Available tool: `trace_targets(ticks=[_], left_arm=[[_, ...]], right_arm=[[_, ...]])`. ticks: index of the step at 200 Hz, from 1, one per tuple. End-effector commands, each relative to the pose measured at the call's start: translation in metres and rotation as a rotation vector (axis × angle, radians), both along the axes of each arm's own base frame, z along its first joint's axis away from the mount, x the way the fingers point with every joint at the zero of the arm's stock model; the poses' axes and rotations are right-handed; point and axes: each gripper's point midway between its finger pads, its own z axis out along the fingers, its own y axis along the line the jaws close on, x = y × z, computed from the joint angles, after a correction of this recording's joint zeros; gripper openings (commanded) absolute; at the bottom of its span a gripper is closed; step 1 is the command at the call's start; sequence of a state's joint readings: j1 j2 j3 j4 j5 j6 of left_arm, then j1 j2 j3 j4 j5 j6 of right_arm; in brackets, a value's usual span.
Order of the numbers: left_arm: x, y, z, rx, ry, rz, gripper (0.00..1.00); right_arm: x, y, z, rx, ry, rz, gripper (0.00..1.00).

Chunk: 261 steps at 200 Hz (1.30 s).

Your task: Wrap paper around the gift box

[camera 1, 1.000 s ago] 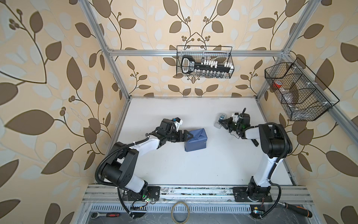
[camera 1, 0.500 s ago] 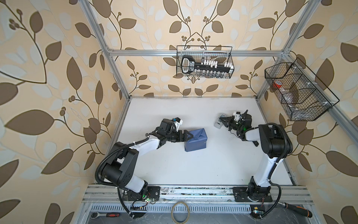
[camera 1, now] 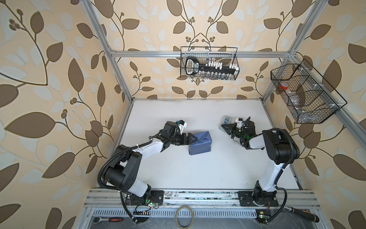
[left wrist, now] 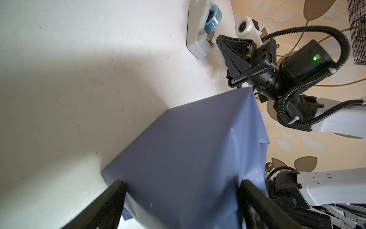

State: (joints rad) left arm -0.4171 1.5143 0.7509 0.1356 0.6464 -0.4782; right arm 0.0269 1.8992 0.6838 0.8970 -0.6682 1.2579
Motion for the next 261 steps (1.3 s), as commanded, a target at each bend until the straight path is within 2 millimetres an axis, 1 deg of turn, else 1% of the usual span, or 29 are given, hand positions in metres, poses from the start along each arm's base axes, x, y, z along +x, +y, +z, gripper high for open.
trace_targets(ticks=[1, 49, 97, 140, 155, 173, 203, 232, 261], left_arm=[[-0.010, 0.017, -0.040, 0.125, 0.097, 0.030, 0.90], [-0.009, 0.016, -0.041, 0.126, 0.098, 0.030, 0.90], [-0.010, 0.017, -0.043, 0.127, 0.100, 0.029, 0.90], [-0.009, 0.016, -0.043, 0.127, 0.096, 0.029, 0.91], [-0.009, 0.016, -0.043, 0.128, 0.095, 0.028, 0.91], [-0.009, 0.017, -0.043, 0.129, 0.097, 0.029, 0.90], [-0.009, 0.017, -0.043, 0.128, 0.097, 0.029, 0.91], [-0.009, 0.016, -0.044, 0.128, 0.096, 0.029, 0.91], [-0.008, 0.016, -0.043, 0.127, 0.094, 0.027, 0.90]], right_arm=[[-0.011, 0.015, 0.010, 0.012, -0.042, 0.048, 0.00], [-0.022, 0.016, -0.008, -0.013, -0.009, 0.034, 0.00], [-0.024, 0.011, -0.037, -0.050, 0.053, 0.009, 0.00], [-0.027, -0.005, -0.063, -0.142, 0.124, -0.037, 0.00], [-0.027, -0.008, -0.068, -0.165, 0.139, -0.045, 0.00], [-0.032, -0.016, -0.078, -0.206, 0.181, -0.069, 0.00], [-0.036, -0.024, -0.082, -0.244, 0.204, -0.088, 0.00], [-0.035, -0.027, -0.078, -0.266, 0.202, -0.080, 0.00], [-0.037, -0.029, -0.082, -0.311, 0.228, -0.057, 0.00]])
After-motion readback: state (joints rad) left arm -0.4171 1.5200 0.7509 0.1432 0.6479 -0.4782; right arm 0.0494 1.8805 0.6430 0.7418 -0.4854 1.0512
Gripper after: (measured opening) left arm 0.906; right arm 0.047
